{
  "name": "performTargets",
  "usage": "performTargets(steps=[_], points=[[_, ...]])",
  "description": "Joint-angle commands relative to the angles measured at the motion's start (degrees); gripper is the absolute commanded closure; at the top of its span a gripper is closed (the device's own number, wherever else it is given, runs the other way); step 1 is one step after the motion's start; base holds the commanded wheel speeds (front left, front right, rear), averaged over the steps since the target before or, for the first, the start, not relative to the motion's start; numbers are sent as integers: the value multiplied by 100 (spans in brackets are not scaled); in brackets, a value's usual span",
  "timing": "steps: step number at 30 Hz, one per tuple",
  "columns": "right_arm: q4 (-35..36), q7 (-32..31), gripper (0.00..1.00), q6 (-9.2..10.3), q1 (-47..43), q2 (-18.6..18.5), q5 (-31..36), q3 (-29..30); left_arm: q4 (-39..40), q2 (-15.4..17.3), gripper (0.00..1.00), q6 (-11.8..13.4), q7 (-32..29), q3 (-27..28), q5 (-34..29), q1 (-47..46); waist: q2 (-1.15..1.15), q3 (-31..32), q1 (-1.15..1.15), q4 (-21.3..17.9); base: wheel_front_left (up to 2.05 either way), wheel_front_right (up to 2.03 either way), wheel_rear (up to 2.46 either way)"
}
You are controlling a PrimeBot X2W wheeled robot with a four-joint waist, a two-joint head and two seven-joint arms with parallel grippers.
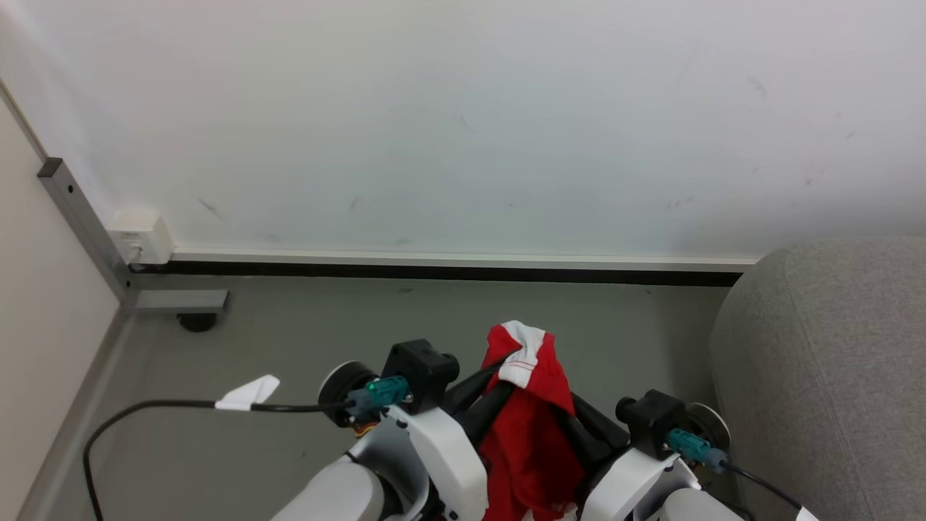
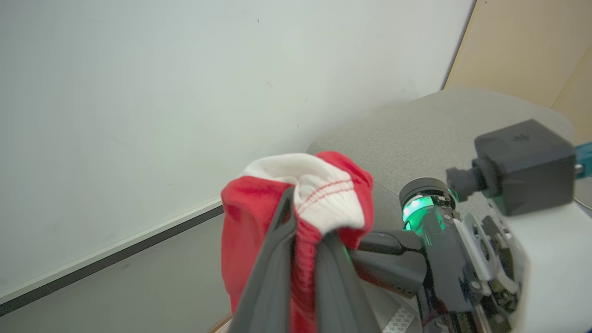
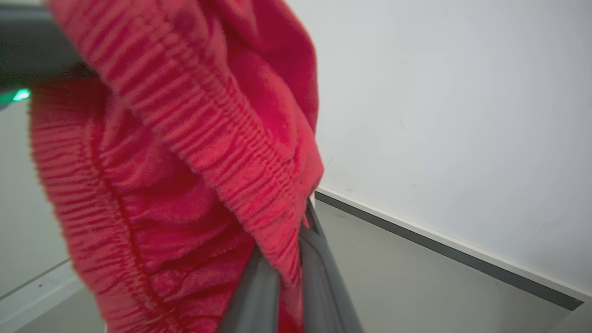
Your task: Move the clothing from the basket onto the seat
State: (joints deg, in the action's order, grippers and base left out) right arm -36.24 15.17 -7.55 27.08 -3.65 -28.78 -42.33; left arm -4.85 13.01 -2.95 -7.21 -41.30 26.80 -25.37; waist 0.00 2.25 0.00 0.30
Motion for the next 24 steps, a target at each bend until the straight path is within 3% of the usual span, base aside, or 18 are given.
performTargets(steps=[1, 2, 3, 4, 14, 24], points=[[-6, -3, 100, 12, -58, -1, -68, 60, -14, 46, 98, 33, 76, 34, -3, 51, 0, -13, 0, 1, 0, 0, 0], [15, -3, 100, 12, -47, 0, -78, 150, -46, 64, 72, 51, 141, 50, -26, 81, 0, -22, 0, -2, 0, 0, 0], [31, -3, 100, 12, -33, -3, -70, 235, -84, 79, 28, 81, 212, 71, -43, 120, 0, -30, 0, -7, 0, 0, 0], [48, -3, 100, 12, -25, -3, -58, 318, -136, 97, 0, 107, 280, 94, -49, 158, 0, -37, 0, -13, 0, 0, 0], [285, -2, 100, 12, 72, -206, 221, 1126, -623, 250, 0, 5, 1087, -86, -269, 543, 0, -114, 0, -143, 0, 0, 0], [591, -3, 100, 12, -54, -392, 344, 1603, -1262, 107, 0, -98, 1966, -261, -336, 772, 0, -160, 0, -472, 0, 0, 0]])
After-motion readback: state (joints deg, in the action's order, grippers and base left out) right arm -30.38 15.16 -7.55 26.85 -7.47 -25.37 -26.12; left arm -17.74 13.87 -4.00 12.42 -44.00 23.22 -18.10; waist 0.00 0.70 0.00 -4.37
